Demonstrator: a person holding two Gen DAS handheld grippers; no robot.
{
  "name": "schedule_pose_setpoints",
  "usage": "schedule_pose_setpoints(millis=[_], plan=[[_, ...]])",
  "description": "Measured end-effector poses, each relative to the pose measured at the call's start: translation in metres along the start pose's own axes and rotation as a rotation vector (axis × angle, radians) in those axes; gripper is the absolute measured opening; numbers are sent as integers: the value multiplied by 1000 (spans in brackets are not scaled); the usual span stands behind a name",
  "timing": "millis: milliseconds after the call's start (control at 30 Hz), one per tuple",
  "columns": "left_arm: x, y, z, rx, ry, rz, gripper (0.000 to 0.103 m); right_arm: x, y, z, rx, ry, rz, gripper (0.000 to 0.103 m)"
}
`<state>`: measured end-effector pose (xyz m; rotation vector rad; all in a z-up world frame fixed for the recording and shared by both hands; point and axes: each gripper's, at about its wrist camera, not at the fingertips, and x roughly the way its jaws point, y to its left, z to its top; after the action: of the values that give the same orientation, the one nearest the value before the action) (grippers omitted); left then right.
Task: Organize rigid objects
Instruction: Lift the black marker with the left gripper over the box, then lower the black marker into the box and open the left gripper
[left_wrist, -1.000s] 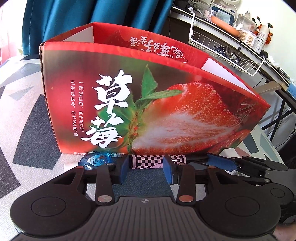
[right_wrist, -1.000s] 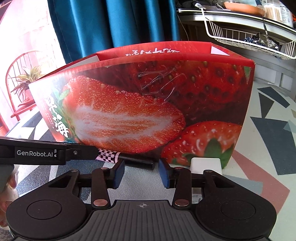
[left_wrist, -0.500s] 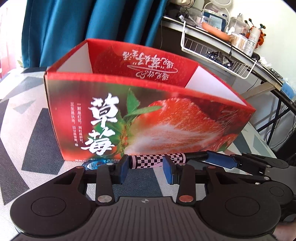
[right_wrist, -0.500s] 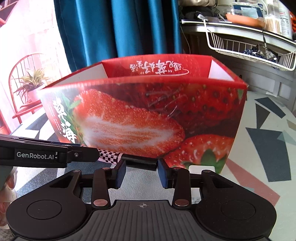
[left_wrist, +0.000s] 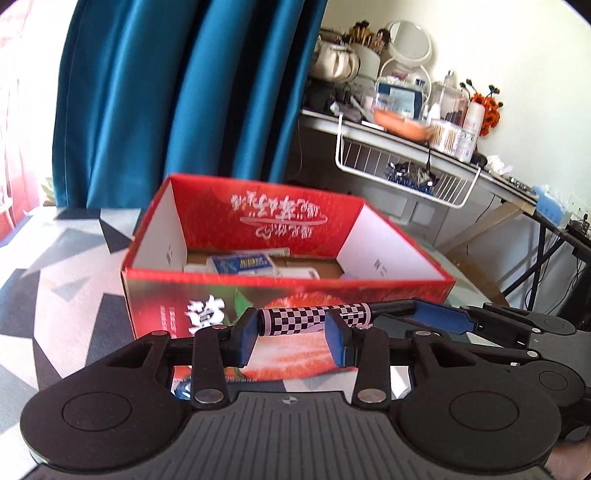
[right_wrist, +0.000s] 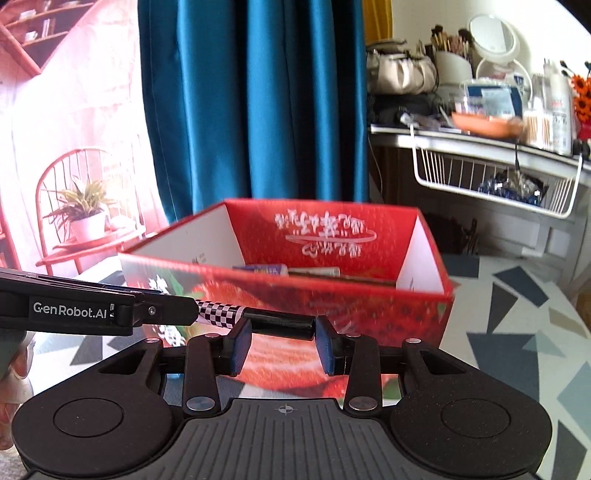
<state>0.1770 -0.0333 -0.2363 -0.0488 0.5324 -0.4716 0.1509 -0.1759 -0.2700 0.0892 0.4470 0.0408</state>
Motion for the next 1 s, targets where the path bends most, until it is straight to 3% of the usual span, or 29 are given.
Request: schedule_pose_setpoints(millis=[400,600,1000], plan=[[-4,6,10,-24,-49,18,42,-7,12,22,-56,-49,10,35],[8,0,26,66,-78,32,42,6,10,31,-62,-58,-4,36],[41,1,36,82,-17,26,42,46,-14,43,17,31,-17,37]])
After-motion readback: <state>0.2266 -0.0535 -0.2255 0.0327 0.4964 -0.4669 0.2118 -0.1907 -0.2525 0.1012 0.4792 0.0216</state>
